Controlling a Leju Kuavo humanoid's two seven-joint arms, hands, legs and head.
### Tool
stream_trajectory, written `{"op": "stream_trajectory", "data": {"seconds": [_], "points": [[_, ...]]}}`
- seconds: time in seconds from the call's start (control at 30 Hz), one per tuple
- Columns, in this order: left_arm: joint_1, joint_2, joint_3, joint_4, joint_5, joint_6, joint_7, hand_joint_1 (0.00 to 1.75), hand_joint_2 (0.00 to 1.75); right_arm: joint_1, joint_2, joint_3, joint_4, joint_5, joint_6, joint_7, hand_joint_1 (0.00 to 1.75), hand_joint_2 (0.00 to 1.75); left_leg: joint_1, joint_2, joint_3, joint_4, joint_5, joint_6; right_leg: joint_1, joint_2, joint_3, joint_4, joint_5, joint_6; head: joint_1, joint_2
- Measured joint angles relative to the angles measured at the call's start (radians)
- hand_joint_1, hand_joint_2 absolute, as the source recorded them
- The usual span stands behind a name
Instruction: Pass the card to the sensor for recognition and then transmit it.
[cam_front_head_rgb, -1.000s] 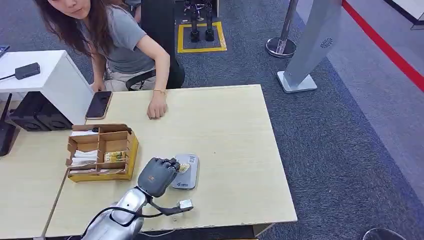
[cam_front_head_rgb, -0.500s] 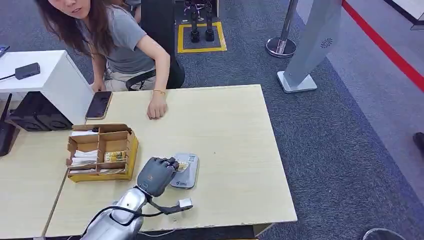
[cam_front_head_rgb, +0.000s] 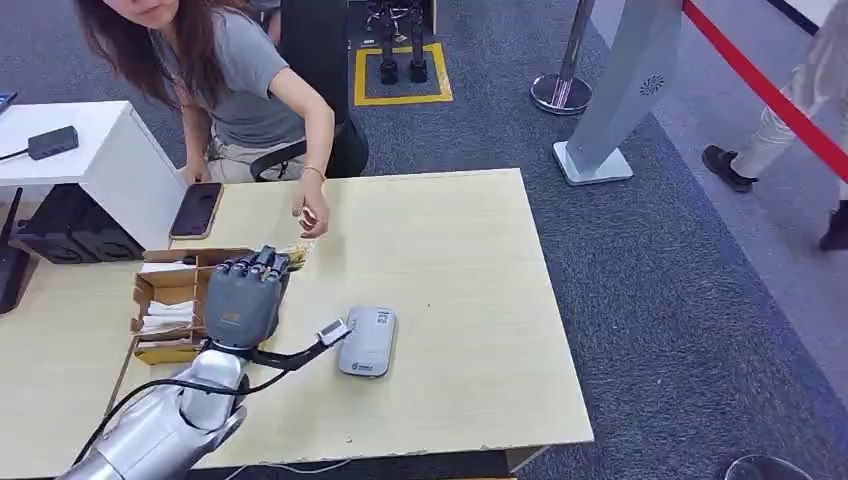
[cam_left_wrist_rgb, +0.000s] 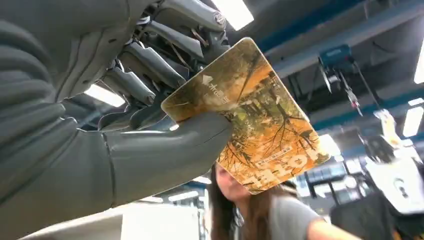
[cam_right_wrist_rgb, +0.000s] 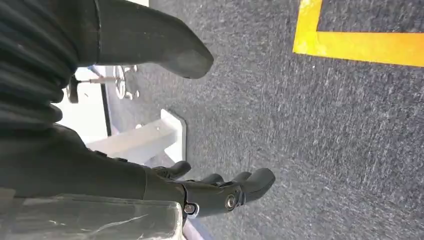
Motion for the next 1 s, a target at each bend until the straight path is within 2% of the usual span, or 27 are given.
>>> {"op": "stream_trajectory", "data": {"seconds": [0.07, 0.3, 0.7, 1.0], "points": [[0.0, 0.039, 0.0, -0.03, 0.0, 0.0, 0.002, 1.75, 1.75, 0.0, 0.0, 0.001, 0.0, 0.0, 0.0, 0.002, 0.0, 1.75, 0.0, -0.001, 0.0, 0.0, 0.0, 0.0, 0.0, -0.001, 0.0, 0.0, 0.0, 0.0, 0.0, 0.0], [0.012, 0.129, 0.027, -0.047, 0.0, 0.0, 0.002, 1.75, 1.75, 0.0, 0.0, 0.003, 0.0, 0.011, 0.0, 0.003, 0.0, 1.75, 0.0, -0.001, 0.0, 0.0, 0.0, 0.0, 0.0, -0.001, 0.0, 0.0, 0.0, 0.0, 0.0, 0.0], [0.039, 0.203, 0.093, -0.047, 0.0, 0.0, 0.002, 1.75, 1.75, -0.001, 0.0, 0.004, 0.0, 0.013, 0.001, 0.003, 0.0, 1.75, 0.0, -0.001, 0.0, 0.0, 0.0, 0.0, 0.0, -0.001, 0.0, 0.0, 0.0, 0.0, 0.0, 0.0], [0.041, 0.212, 0.115, -0.047, 0.0, 0.0, 0.002, 1.75, 1.75, -0.001, 0.0, 0.004, 0.0, 0.013, 0.003, 0.002, 0.0, 1.75, 0.0, -0.001, 0.0, 0.0, 0.0, 0.0, 0.0, -0.001, 0.0, 0.0, 0.0, 0.0, 0.0, 0.0]]}}
